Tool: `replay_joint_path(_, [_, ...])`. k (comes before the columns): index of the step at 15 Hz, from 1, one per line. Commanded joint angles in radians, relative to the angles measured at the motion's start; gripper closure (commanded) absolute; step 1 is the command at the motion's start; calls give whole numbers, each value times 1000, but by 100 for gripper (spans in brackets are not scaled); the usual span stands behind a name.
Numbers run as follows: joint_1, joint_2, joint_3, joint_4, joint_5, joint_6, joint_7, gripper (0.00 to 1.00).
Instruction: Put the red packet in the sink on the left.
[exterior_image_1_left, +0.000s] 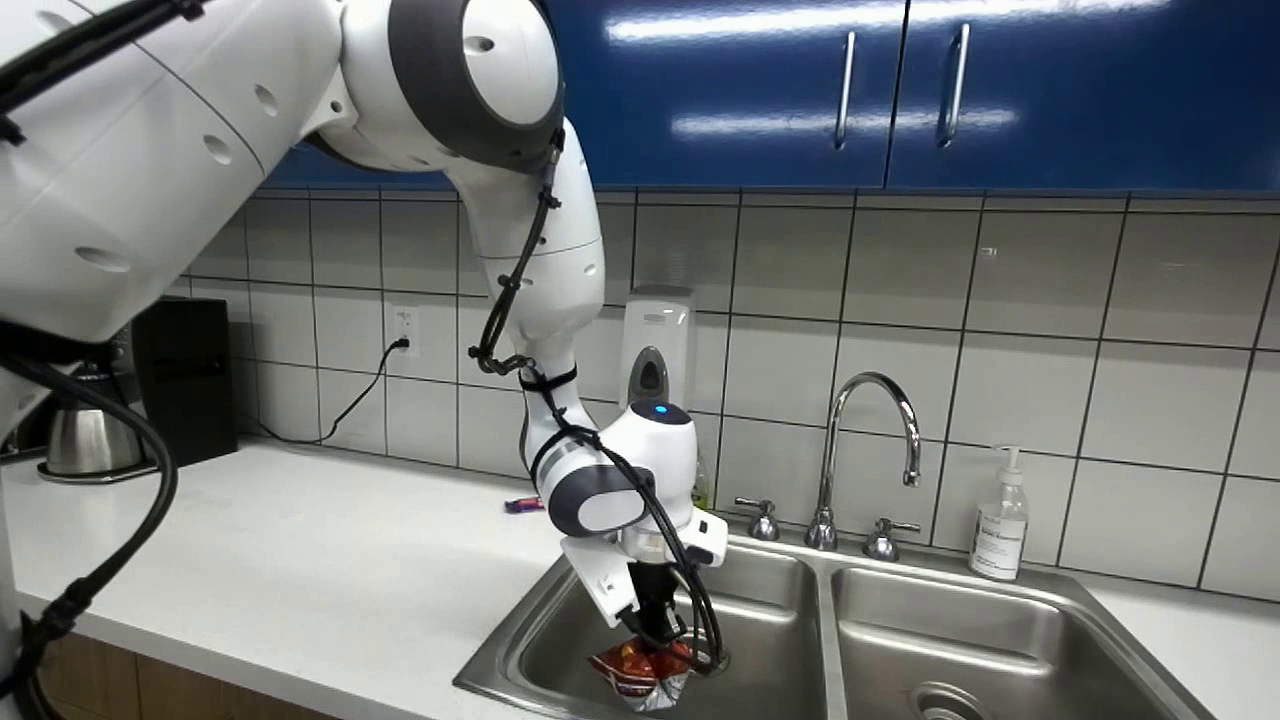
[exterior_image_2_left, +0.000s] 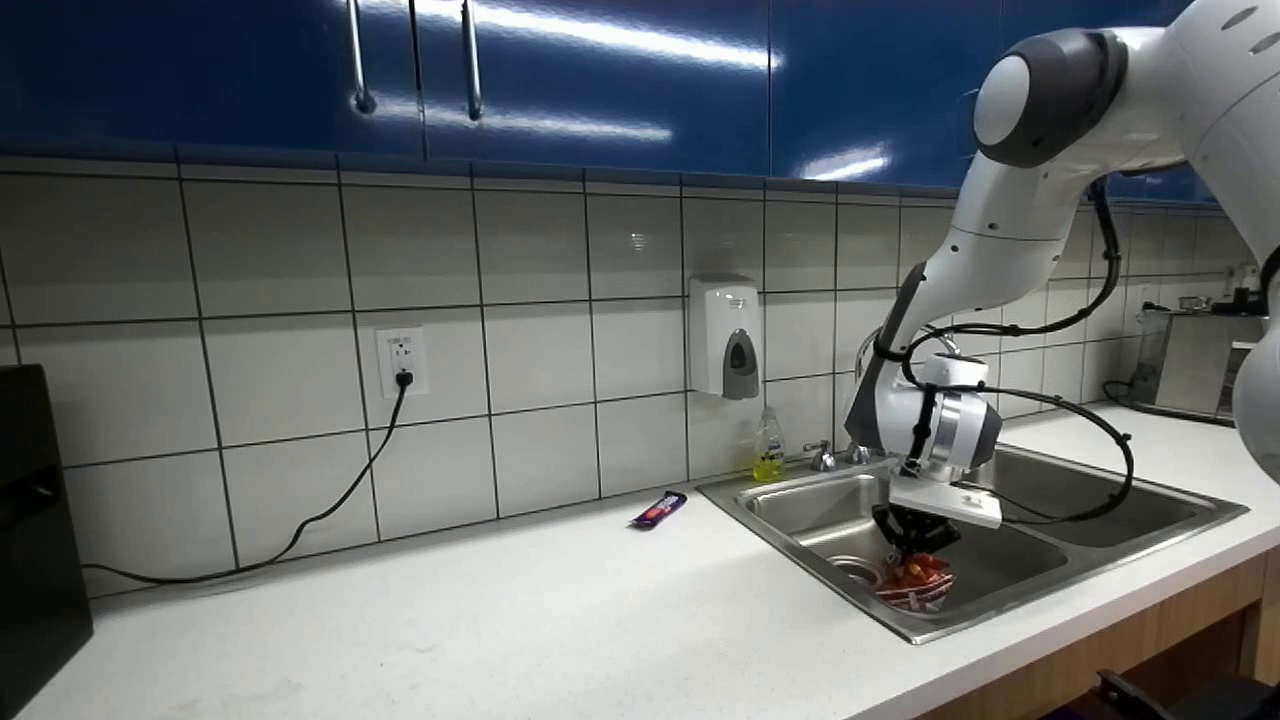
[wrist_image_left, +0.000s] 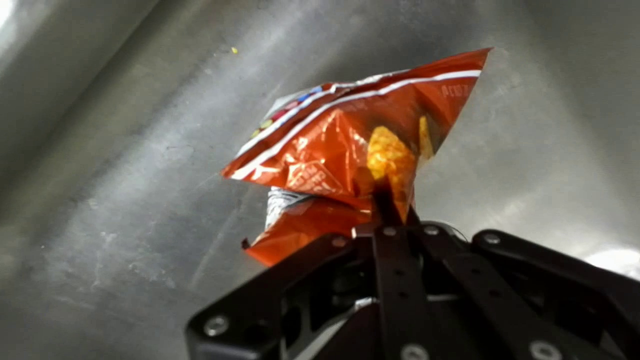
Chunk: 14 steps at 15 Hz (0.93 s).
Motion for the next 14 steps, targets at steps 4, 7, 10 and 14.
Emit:
replay_joint_path(4, [-61,81,37,51,-94,17,18,100])
replay_joint_path(7, [-65,96,30,59,-138,11,28,100])
replay_joint_path(10, [-60,104,22,62,-164,12,44,73])
replay_joint_path(14, [-51,103,14,59,-182,15,57,44])
